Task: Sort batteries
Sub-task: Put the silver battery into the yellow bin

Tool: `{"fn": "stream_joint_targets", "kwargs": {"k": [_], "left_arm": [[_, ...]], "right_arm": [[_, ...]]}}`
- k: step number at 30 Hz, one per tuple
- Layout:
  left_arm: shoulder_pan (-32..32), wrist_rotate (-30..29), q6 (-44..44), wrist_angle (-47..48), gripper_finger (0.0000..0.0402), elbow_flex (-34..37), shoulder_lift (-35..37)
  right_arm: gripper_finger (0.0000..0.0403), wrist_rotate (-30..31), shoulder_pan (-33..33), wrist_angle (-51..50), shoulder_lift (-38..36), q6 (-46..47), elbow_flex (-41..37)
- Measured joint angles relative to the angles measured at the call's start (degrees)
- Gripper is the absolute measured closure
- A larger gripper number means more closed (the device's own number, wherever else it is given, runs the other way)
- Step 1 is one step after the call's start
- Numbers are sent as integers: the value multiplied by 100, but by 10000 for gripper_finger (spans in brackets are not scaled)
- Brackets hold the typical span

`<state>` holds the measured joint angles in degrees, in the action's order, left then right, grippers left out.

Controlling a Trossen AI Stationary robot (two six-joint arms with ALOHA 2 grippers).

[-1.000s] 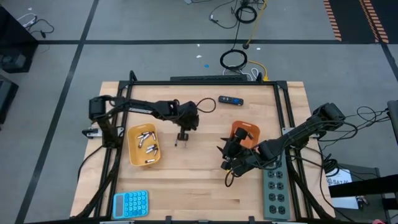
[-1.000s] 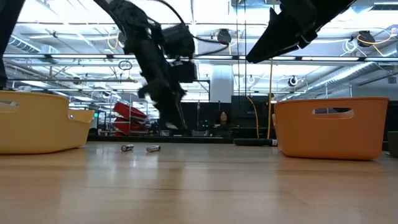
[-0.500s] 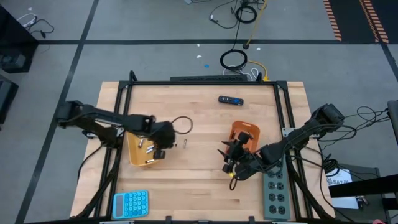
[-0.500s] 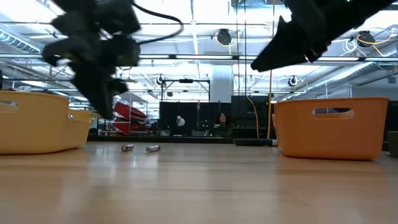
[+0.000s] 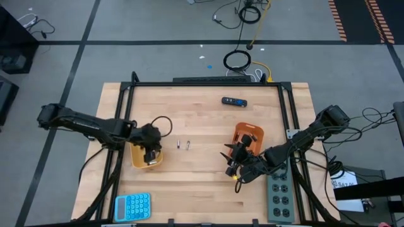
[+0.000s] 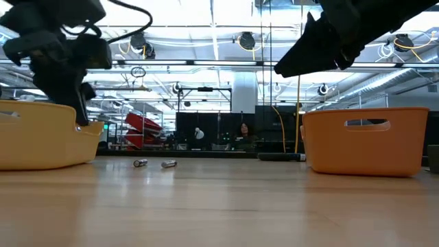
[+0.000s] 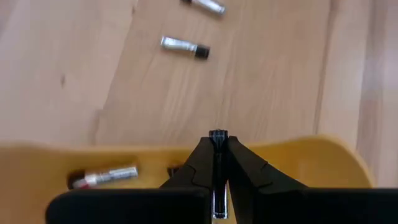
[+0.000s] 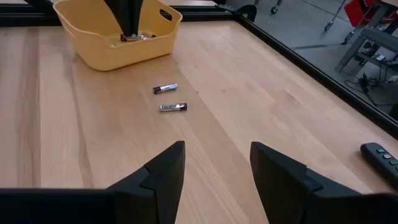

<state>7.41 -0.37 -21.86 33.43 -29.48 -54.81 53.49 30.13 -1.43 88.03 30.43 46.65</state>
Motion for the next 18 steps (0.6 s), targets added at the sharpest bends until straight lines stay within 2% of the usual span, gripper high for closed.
{"fn": "stream_joint_targets", "kwargs": {"k": [3, 9, 18], "left_arm": [[29, -46, -365, -275, 370, 201, 28], [42, -261, -1049, -142, 317, 228, -19], [62, -362, -1188, 46, 308, 228, -19]], "right_arm": [[229, -58, 0, 0, -2, -4, 0], [229, -131, 0, 28, -2, -106, 0], [229, -132, 0, 3, -2, -132, 0]]}}
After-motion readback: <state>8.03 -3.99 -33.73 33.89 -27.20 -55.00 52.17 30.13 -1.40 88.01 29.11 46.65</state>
